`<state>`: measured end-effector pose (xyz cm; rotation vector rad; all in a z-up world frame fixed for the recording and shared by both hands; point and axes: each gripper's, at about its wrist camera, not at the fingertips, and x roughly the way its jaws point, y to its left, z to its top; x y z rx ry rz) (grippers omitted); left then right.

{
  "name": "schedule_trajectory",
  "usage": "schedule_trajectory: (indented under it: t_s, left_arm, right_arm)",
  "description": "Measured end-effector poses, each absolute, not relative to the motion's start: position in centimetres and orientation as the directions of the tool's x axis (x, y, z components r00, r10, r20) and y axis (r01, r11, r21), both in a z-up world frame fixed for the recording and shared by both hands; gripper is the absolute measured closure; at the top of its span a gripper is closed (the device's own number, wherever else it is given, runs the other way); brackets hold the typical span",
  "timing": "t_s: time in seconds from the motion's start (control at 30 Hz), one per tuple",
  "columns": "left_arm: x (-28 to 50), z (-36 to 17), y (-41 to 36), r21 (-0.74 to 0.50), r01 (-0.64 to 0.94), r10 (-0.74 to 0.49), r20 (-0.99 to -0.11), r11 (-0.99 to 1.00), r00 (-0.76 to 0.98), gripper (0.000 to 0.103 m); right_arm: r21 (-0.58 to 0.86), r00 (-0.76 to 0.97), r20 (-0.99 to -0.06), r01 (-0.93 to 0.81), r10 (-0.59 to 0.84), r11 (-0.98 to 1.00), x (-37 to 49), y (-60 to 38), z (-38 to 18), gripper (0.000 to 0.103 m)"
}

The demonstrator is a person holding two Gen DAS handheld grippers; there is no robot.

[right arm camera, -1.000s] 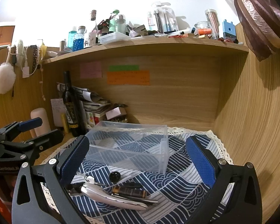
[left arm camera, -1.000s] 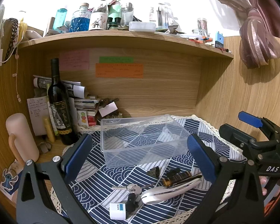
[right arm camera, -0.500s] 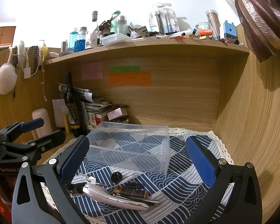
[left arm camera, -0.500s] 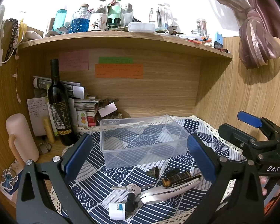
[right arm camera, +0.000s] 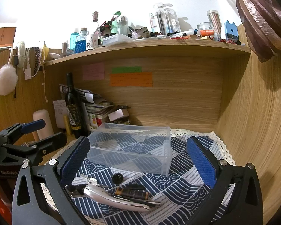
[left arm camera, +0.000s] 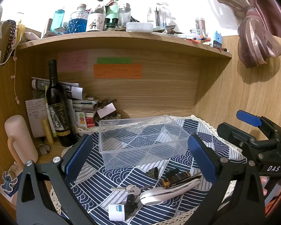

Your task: Organize rigid objects

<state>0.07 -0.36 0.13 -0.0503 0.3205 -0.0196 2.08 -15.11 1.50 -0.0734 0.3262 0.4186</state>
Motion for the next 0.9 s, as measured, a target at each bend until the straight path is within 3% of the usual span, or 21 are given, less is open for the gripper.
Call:
schedule_trajectory:
  t_s: [0.17, 0.2, 0.27, 0.37, 0.47, 0.63, 0.9]
  left_arm:
    - [0.3, -0.1, -0.2, -0.063, 0.022, -0.041, -0.326, 0.998, 0.945, 0.002]
    - [0.3, -0.1, -0.1, -0.066, 0.024, -0.044, -0.327, 0.998, 0.944, 0.004]
    - [0.6, -0.3, 0.2, -0.068, 0.020, -0.043, -0.344, 0.997, 0.938, 0.018]
    - [1.0, -0.8, 0.8, -0.084, 0.018, -0.048, -0.372, 0.996, 0.927, 0.020]
    - [1.1, -1.7, 1.3, -0.084, 0.004, -0.037, -0.398, 0.996, 0.917, 0.021]
    - [1.3, -4.5, 2.2, -0.075, -0.033, -0.006, -0.476, 0.997, 0.880, 0.027]
    - [0.6, -9.7, 3.9, -0.093, -0.085, 0.012, -0.605, 0.992, 0.796, 0.032]
  right_arm:
    - [0.006, 0.857, -0.328, -0.418, 0.397, 0.908, 2.2, -15.1, 1.5, 0.000]
    - [0.011, 0.855, -0.330, -0.421, 0.401, 0.907, 2.3, -15.2, 1.4, 0.000]
    - [0.020, 0.846, -0.339, -0.429, 0.410, 0.903, 2.6, -15.3, 1.2, 0.000]
    - [0.031, 0.833, -0.364, -0.436, 0.417, 0.899, 3.2, -15.4, 0.7, 0.010]
    - [0.051, 0.802, -0.410, -0.456, 0.435, 0.888, 3.8, -15.3, -0.3, 0.018]
    - [0.071, 0.738, -0.492, -0.494, 0.461, 0.867, 4.6, -14.5, -2.6, 0.024]
    - [0.089, 0.618, -0.609, -0.570, 0.497, 0.817, 4.9, -11.7, -6.9, 0.024]
